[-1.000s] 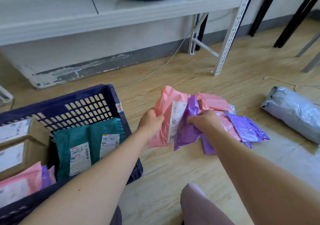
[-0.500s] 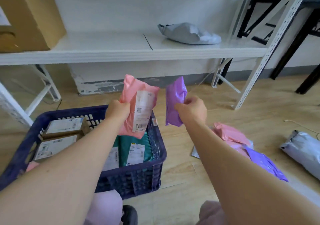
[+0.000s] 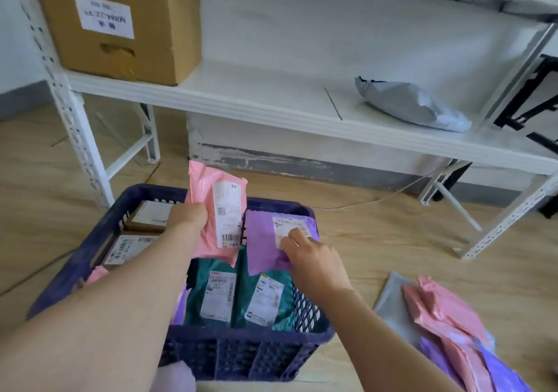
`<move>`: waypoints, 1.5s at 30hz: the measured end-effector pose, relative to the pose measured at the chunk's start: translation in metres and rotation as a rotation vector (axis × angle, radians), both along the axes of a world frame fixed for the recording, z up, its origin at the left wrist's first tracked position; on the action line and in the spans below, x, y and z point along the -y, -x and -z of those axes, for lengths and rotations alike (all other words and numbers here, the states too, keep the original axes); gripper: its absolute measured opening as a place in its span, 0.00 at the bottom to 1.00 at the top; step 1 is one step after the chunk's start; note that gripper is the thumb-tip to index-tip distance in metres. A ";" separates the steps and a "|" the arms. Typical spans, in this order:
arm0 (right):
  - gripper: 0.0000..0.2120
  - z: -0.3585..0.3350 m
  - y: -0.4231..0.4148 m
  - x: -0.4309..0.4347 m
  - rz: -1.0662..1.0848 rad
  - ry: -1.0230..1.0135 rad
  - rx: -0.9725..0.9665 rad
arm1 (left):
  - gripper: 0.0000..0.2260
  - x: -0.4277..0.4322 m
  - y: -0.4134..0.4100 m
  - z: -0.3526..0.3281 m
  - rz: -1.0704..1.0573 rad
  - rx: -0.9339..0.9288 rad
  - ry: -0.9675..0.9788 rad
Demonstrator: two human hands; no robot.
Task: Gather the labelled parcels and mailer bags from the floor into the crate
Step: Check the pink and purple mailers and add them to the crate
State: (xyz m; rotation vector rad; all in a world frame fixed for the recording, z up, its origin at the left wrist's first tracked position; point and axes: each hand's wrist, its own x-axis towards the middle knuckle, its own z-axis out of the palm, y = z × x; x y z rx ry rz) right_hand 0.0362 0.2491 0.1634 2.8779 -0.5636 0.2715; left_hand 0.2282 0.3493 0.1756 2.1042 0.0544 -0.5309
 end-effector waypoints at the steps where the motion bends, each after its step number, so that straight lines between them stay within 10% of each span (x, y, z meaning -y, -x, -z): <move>1: 0.20 0.007 -0.005 0.001 -0.021 -0.005 -0.050 | 0.16 0.000 -0.006 0.005 -0.016 -0.014 -0.007; 28: 0.19 0.184 -0.077 0.063 0.239 -0.554 -0.684 | 0.19 0.069 -0.029 0.167 0.025 0.001 -0.312; 38: 0.12 0.185 -0.073 0.077 0.589 -0.894 -0.215 | 0.18 0.074 -0.020 0.176 -0.145 -0.102 -0.225; 45: 0.24 0.156 -0.080 0.072 0.725 -1.630 0.045 | 0.17 0.069 -0.022 0.150 -0.254 -0.170 -0.002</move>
